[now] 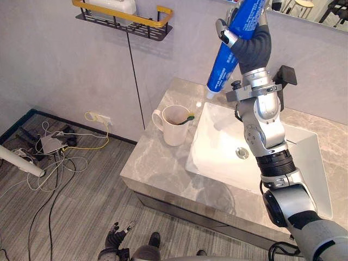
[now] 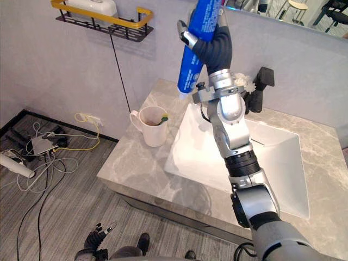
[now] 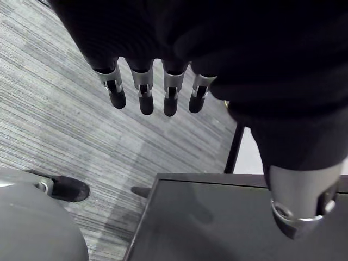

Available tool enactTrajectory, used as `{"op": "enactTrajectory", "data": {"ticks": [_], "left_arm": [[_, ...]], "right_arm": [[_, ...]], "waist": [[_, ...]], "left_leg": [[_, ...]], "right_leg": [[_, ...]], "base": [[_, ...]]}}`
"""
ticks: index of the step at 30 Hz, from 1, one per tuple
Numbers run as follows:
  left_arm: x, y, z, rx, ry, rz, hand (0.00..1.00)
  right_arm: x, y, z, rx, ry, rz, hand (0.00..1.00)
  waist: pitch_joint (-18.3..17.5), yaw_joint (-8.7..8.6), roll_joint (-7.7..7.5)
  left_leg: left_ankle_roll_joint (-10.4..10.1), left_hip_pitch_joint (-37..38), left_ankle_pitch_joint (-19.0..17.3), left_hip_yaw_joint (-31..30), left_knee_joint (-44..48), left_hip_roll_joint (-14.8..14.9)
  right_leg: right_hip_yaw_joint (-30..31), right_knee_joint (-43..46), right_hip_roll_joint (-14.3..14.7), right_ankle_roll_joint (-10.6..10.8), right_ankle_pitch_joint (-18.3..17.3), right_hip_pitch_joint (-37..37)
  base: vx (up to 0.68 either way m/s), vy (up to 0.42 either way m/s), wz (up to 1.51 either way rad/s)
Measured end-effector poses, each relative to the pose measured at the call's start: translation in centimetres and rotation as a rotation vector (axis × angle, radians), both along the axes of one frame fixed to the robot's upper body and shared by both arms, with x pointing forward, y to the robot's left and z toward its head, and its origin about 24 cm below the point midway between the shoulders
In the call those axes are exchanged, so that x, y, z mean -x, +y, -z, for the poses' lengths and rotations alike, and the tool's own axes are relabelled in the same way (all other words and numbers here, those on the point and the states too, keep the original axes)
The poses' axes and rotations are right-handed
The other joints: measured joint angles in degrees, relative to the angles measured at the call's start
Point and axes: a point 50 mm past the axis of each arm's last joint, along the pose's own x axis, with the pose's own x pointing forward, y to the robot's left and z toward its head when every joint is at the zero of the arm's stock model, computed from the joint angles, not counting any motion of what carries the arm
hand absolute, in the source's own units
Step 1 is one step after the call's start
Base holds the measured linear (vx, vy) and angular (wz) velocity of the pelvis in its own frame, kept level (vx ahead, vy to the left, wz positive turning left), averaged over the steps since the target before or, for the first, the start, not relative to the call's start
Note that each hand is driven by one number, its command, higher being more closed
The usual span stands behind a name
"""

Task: Organize washtable

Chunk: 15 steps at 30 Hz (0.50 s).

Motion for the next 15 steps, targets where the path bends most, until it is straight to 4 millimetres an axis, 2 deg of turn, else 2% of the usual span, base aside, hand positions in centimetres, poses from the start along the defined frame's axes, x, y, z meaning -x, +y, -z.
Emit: {"op": "enactTrajectory", "data": {"ticks": [4,8,15], "left_arm": [[0.0,0.0,0.0,0.001,-0.003,0.003,0.0],[-0.1,-0.1,0.0,0.001,-0.006,0.007,0.0],[-0.8,-0.2,-0.2,-0.001,-0.014,0.057,0.0]], "right_arm": [[-0.9,0.9,0.4,0.04,0.049,-0.027,1.0],[-1.5,0.7,1.0,0.042,0.095,-0.017,1.0],[-1.4,1.5,0.7,0.052,0.094,-0.043,1.0]], "waist": [[0.11,0.44,0.0],[0.36,1.14,-0.01],[1.88,1.62,0.01]], "left_leg": [[0.0,-0.95,0.01,-0.02,0.2,-0.03],[-0.01,-0.96,0.0,-0.04,0.27,-0.01],[-0.02,-1.03,-0.01,-0.04,0.34,0.0]], "right_leg": [[-0.07,0.02,-0.02,0.0,0.01,-0.79],[-0.53,0.02,0.0,0.0,0.01,-0.72],[-0.62,0.02,-0.02,-0.01,0.02,-0.74]], "base": [[-0.01,-0.003,0.0],[0.0,-0.003,0.01],[-0.03,-0.008,0.0]]}}
